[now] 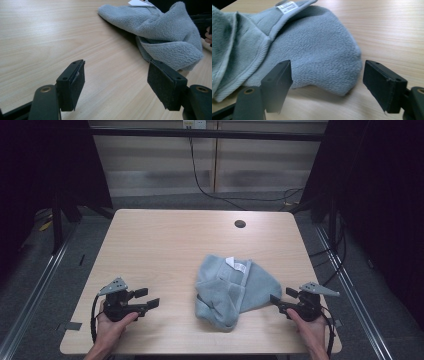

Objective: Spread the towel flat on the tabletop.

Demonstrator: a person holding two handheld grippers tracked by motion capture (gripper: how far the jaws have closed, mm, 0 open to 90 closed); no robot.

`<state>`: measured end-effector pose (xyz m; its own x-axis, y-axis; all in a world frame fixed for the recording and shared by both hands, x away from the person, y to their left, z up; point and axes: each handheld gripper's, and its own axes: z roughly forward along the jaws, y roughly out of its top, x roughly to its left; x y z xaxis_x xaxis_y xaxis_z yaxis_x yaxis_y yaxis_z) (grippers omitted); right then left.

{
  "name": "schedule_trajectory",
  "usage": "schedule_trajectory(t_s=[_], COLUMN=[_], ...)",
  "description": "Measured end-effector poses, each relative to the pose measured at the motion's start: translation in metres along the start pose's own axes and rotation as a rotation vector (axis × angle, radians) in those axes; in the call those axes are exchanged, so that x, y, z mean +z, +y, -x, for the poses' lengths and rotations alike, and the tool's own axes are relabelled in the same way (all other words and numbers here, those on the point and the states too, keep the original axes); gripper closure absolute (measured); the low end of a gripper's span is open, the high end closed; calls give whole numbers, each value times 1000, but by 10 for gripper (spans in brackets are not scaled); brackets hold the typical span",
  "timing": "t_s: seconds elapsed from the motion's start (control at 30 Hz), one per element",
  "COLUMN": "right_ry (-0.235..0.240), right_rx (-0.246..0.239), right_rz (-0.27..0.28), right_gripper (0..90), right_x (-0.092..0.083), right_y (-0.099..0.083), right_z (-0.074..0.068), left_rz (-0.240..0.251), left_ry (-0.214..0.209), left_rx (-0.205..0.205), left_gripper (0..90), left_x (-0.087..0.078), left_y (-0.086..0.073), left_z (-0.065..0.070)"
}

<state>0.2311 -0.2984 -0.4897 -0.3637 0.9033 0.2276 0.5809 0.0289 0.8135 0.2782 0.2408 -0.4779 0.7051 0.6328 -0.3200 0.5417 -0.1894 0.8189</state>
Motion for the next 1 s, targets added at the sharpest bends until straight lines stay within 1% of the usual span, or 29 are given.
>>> schedule_trajectory(t_s=[0.03, 0.1, 0.13, 0.17, 0.23, 0.3, 0.4, 0.43, 0.47, 0.5, 0.53, 0.6, 0.63, 0.7, 0.73, 0.77, 0.8, 0.83, 0.87, 0.93, 0.97, 1.0], right_ry=[11, 16, 17, 25, 20, 23, 50, 58, 58, 70, 65, 73, 97, 96, 103, 103, 109, 117, 122, 132, 132, 143], right_rx=[-7, -7, -13, -24, -45, -50, -68, -73, -73, -97, -107, -111, -119, -139, -146, -146, -148, -159, -159, -175, -175, -183], right_rz=[-3, -12, -33, -38, -51, -49, -56, -62, -62, -83, -85, -82, -91, -98, -104, -104, -108, -114, -121, -155, -155, -172], right_gripper=[266, 268, 268, 268, 256, 250, 248, 248, 248, 248, 248, 249, 247, 242, 239, 239, 231, 218, 210, 186, 186, 183], right_x=[0, 1, 3, 3, 5, 6, 7, 7, 7, 9, 9, 11, 16, 23, 27, 27, 32, 42, 48, 61, 61, 68], right_y=[0, 1, 2, 3, 7, 8, 15, 17, 17, 21, 22, 25, 32, 38, 42, 42, 46, 55, 60, 69, 69, 74], right_z=[-1, -2, -6, -7, -12, -14, -20, -21, -21, -24, -26, -27, -31, -35, -37, -37, -39, -41, -42, -46, -46, -48], left_rz=[1, -1, -2, -2, -3, -4, -2, -3, -3, -2, 0, 2, 0, -2, -4, -4, -5, -5, -6, -4, -4, -3], left_ry=[3, 2, 3, 5, 6, 9, 11, 12, 12, 10, 11, 13, 13, 12, 13, 13, 10, 9, 9, 17, 17, 13], left_rx=[-4, -4, -3, -3, -3, -2, 2, 10, 10, 12, 17, 17, 12, 10, 11, 11, 10, 11, 10, 7, 7, 4], left_gripper=[304, 303, 303, 303, 303, 303, 302, 302, 303, 302, 302, 302, 302, 302, 302, 303, 303, 302, 302, 301, 301, 301], left_x=[0, 0, 1, 1, 1, 1, 0, -1, -1, -1, -3, -3, -2, -1, -1, -1, 0, 0, 0, -1, -1, -1], left_y=[0, 0, 0, 0, 0, 0, 0, 0, 0, -1, -1, -1, -1, -1, -1, -1, -1, -1, -1, -1, -1, -1], left_z=[0, -1, -2, -2, -3, -3, -2, -2, -2, -1, 0, 0, 0, -1, -1, -1, -1, -1, -2, -2, -2, -2])
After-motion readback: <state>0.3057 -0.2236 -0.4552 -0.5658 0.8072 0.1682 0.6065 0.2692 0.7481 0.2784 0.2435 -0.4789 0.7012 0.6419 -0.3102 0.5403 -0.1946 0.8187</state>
